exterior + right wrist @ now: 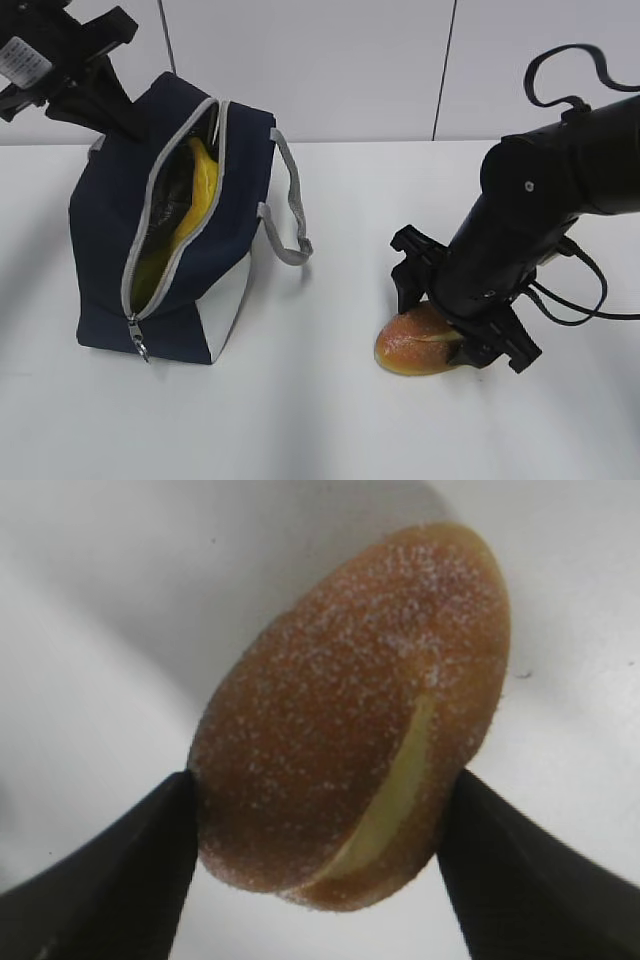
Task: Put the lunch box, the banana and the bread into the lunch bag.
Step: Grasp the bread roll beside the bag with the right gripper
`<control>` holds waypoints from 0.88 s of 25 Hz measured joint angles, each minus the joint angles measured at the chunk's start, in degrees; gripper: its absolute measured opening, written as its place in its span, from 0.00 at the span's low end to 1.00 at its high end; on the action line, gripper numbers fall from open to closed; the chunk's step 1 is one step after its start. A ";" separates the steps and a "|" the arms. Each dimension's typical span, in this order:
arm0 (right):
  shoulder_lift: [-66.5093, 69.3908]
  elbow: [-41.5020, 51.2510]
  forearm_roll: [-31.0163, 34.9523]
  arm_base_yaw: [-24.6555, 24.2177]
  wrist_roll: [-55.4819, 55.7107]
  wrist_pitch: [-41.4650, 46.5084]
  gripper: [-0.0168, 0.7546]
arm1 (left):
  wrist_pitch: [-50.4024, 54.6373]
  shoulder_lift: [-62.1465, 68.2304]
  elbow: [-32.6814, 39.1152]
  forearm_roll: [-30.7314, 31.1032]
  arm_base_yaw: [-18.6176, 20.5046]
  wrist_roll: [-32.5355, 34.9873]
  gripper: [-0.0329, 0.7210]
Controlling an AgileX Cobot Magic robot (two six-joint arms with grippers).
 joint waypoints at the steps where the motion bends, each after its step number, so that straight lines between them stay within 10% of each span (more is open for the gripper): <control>1: 0.05 0.00 -0.43 0.00 0.00 -0.15 0.73 | 0.00 0.00 0.00 0.00 0.00 0.00 0.04; 22: 1.29 -4.20 -3.72 0.00 -11.75 -0.38 0.50 | 0.00 0.00 0.00 0.00 0.00 0.00 0.04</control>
